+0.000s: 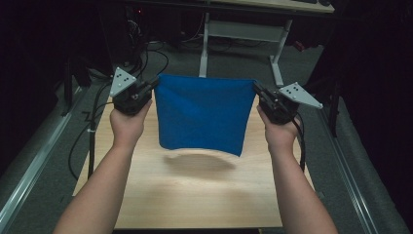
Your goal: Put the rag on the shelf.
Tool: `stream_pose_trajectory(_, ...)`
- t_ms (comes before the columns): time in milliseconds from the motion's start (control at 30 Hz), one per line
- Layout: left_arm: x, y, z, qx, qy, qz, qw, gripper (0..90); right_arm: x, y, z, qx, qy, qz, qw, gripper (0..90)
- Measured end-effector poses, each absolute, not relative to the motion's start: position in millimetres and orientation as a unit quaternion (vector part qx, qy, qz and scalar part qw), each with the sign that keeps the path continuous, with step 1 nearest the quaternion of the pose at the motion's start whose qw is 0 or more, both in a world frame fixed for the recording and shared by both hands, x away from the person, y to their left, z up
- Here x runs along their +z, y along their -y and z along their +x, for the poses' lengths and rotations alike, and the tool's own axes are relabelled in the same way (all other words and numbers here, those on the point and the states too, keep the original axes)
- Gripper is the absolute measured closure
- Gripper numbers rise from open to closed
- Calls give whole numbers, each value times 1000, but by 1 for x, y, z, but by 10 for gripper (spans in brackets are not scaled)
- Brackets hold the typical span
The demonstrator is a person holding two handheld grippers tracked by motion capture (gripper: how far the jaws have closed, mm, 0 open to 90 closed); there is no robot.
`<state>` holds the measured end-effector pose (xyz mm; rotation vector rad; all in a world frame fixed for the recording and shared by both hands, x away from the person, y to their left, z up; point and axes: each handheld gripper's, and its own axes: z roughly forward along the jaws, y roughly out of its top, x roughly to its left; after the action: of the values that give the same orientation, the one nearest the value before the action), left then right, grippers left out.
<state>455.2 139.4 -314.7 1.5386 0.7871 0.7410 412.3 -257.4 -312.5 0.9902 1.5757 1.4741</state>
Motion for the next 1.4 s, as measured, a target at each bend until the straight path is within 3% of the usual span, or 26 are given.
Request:
stream_pose_trajectory(500, -310, -126, 514, 333, -359, 672, 556, 881, -304, 256, 463, 562, -614, 399, 383, 885)
stream_pose_trajectory(933, -363, -121, 556, 285, -402, 705, 509, 880, -352, 259, 518, 502, -658, 441, 348, 885)
stream_pose_trajectory(1400, -431, -128, 541, 209, -424, 737, 483, 879, -412, 256, 508, 469, -691, 458, 303, 885)
